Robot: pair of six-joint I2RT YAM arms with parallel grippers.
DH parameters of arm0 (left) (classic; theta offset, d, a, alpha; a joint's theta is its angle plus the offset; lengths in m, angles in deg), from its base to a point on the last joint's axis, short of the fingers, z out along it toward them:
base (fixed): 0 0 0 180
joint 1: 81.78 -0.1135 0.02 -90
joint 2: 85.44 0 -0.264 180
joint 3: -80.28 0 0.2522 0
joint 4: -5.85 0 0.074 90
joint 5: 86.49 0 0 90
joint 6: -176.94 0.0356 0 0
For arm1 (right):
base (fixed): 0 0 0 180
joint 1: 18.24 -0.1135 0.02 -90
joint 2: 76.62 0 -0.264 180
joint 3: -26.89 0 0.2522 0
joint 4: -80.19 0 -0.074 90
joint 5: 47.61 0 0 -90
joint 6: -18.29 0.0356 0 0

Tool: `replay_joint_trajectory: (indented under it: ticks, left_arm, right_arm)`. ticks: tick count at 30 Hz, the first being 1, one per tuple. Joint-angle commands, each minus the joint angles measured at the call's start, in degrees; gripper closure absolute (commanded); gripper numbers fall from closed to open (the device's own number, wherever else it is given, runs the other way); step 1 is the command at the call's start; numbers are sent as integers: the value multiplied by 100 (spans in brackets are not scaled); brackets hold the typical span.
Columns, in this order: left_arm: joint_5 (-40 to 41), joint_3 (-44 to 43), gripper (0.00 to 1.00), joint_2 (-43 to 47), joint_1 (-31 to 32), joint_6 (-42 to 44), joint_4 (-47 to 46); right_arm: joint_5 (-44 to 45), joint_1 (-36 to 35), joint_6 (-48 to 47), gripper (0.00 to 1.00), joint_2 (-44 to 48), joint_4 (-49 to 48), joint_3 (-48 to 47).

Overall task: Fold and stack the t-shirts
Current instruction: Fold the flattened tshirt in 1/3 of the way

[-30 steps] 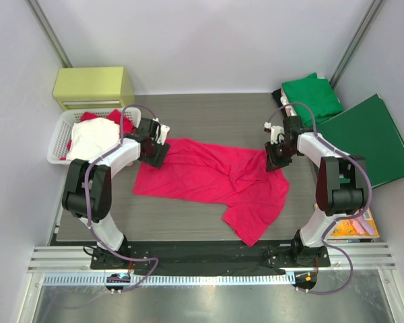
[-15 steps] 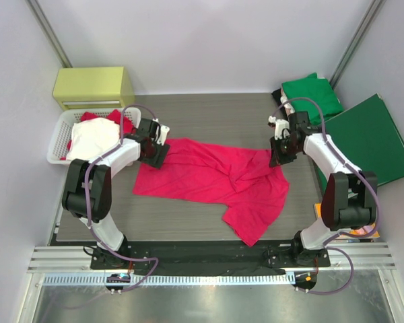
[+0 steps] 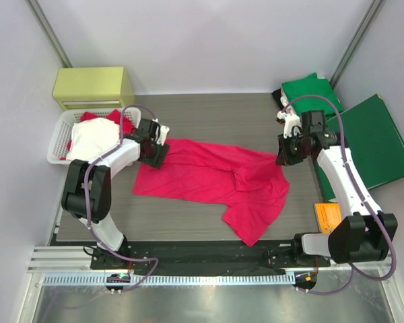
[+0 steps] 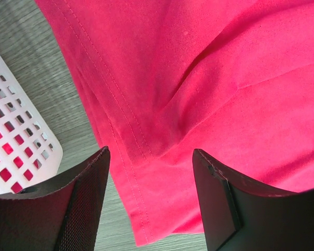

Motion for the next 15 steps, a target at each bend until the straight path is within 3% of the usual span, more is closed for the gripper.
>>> replay_joint_trajectory:
  ticks: [1,6,7,9,10,11,13,15]
  left_arm:
    - [-41,33,35,301,12,101,-126]
    - [-50,33,35,266,12,101,-126]
    - [-59,-2,34,231,12,93,-126]
    - [-76,-11,35,204,12,84,-117]
    - [-85,-20,35,186,20,84,-117]
    - [-85,-20,35,186,20,84,-117]
    - [-85,-3,35,186,20,93,-126]
    - [-76,33,35,186,20,101,-135]
  right_arm:
    - [-53,20,112,99,573,334,-318]
    - [26,20,130,99,873,466,-424]
    - [70,20,138,93,856,466,-406]
    - [175,28,77,77,777,414,-302]
    - [228,20,77,54,716,379,-249]
    - [255,20,33,43,611,335,-187]
    - [447,28,68,25,531,89,6]
    - [762,20,51,19,443,-244,182]
